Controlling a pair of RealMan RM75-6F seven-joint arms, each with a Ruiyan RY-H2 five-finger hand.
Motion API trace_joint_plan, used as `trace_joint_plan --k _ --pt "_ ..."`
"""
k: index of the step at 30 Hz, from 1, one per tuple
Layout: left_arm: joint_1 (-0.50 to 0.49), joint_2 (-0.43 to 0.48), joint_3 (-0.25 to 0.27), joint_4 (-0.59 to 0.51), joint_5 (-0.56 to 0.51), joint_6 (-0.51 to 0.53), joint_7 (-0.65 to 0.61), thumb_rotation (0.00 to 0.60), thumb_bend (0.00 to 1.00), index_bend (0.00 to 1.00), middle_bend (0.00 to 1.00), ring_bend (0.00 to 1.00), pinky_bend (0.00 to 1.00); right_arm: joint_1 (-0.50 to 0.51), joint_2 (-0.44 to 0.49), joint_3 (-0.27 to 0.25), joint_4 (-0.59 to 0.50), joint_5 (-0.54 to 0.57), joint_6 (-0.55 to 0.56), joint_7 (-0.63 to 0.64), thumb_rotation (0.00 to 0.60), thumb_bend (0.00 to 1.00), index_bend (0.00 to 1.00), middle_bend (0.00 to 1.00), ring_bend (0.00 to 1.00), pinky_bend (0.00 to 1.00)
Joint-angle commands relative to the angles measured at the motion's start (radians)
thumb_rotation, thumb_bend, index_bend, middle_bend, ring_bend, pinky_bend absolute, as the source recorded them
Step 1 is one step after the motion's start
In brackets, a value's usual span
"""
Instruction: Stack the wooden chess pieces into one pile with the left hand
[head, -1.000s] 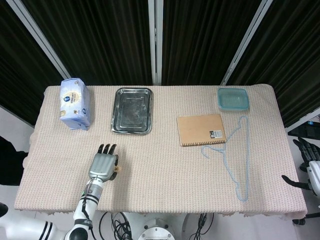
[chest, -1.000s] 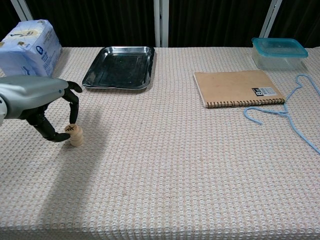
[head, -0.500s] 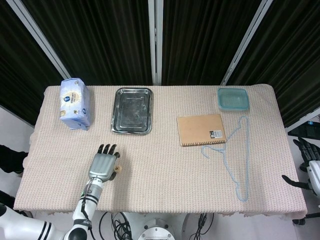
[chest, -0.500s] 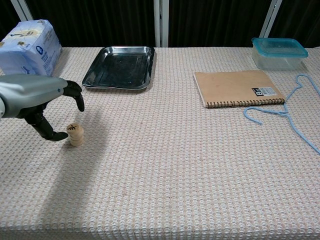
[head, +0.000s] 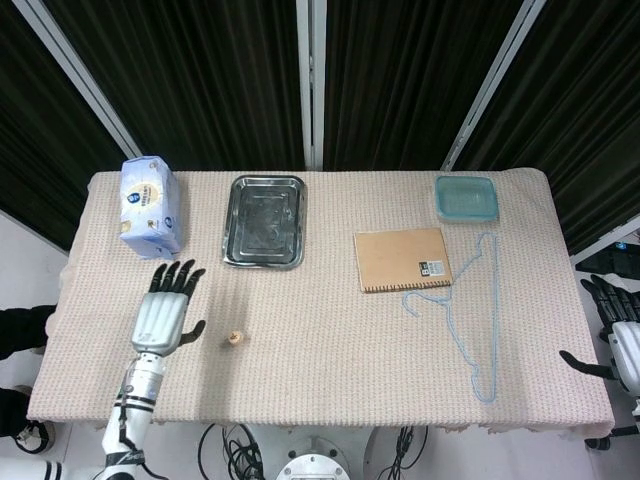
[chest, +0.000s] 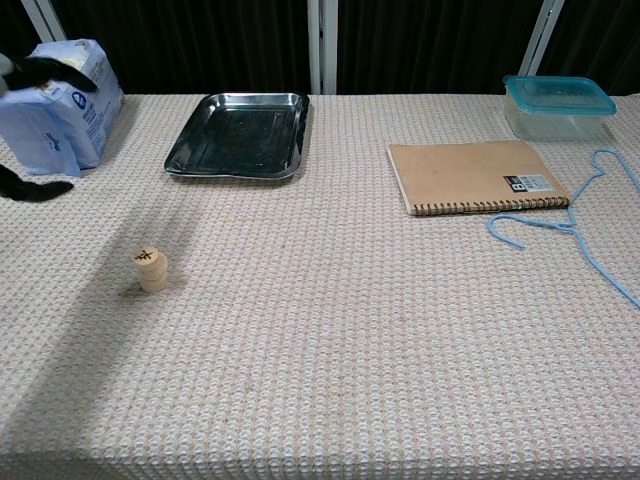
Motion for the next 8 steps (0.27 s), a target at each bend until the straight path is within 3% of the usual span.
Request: trace_joint_plan --k 1,4,5,7,8 --pt "0.182 0.1 0.118 0.351 0.304 0.112 -0.418 0.6 0.22 0.09 0.03 0.0 0.0 0.007 -0.01 -0.001 -0.007 -0.001 -0.008 -0.033 0.6 0.08 0.0 0.0 0.0 0.0" --pt "0.217 0.114 0.127 0.442 0.35 0.125 -0.514 0.555 0.2 0.07 0.02 0.0 0.0 0.012 -0.021 0.001 -0.012 -0.001 -0.011 -0.067 0.6 0.08 0.0 0.0 0.0 0.0" --pt "0.231 0.117 0.125 0.475 0.366 0.134 -0.548 0.521 0.2 0.07 0.02 0.0 0.0 0.015 -0.027 0.0 -0.014 -0.001 -0.013 -0.083 0.6 0.08 0.0 0.0 0.0 0.0" --pt "0.248 0.121 0.12 0.512 0.383 0.141 -0.591 0.394 0.2 0.07 0.02 0.0 0.0 0.019 -0.036 0.0 -0.017 0.0 -0.02 -0.107 0.6 0.07 0.0 0.0 0.0 0.0" --pt "0.257 0.127 0.118 0.528 0.391 0.138 -0.613 0.371 0.2 0.07 0.02 0.0 0.0 0.023 -0.041 -0.001 -0.019 0.002 -0.026 -0.121 0.6 0.07 0.0 0.0 0.0 0.0"
